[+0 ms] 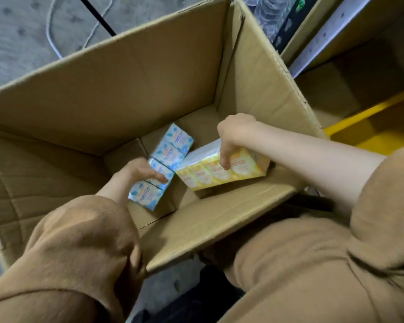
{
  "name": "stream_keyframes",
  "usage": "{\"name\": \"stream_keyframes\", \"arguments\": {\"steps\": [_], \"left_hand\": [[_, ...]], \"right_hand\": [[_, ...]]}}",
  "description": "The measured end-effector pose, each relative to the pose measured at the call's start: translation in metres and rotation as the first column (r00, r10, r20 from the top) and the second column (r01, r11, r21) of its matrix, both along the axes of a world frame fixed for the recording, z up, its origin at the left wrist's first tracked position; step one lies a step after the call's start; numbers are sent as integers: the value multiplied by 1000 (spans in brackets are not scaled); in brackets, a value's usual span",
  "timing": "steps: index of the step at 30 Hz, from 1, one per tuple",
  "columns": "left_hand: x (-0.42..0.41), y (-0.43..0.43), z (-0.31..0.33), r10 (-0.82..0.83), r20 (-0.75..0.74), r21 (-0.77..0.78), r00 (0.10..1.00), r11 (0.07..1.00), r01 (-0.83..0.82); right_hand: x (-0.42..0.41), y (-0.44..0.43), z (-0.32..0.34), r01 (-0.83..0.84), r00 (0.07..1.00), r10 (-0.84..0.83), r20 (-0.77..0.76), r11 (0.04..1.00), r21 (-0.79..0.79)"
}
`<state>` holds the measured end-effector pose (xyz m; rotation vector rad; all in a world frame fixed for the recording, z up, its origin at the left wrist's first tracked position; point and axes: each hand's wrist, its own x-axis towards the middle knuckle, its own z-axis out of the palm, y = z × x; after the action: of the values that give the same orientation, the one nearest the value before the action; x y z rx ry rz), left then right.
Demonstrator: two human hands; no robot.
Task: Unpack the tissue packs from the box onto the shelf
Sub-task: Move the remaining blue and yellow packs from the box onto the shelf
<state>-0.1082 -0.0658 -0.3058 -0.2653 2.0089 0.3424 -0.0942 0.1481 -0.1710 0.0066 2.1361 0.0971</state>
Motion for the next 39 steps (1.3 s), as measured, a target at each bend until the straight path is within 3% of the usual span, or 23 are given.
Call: {"name": "stream_keyframes", "arguments": {"steps": [5,7,14,22,31,39], "left_hand": [[3,-9,42,-324,-194,-230,926,933,278],[8,-17,55,-372,-221,-276,902,911,308],[25,-19,112,-351,-415,-218,839,934,283],[49,-17,179,-352,-573,-189,740,935,299],[58,-17,264,-392,-737,-207,550,907,368],[50,38,353,-450,-835,-257,316,828,499]], "right_hand": [[8,3,40,73,989,-74,-128,997,-10],[14,4,57,119,973,-121,-197,993,-26],[44,5,119,238,868,-260,-424,966,-105],[93,12,169,337,724,-388,-570,920,-198],[142,41,221,418,555,-468,-687,872,-256],[194,113,281,524,329,-500,-801,803,-286]]}}
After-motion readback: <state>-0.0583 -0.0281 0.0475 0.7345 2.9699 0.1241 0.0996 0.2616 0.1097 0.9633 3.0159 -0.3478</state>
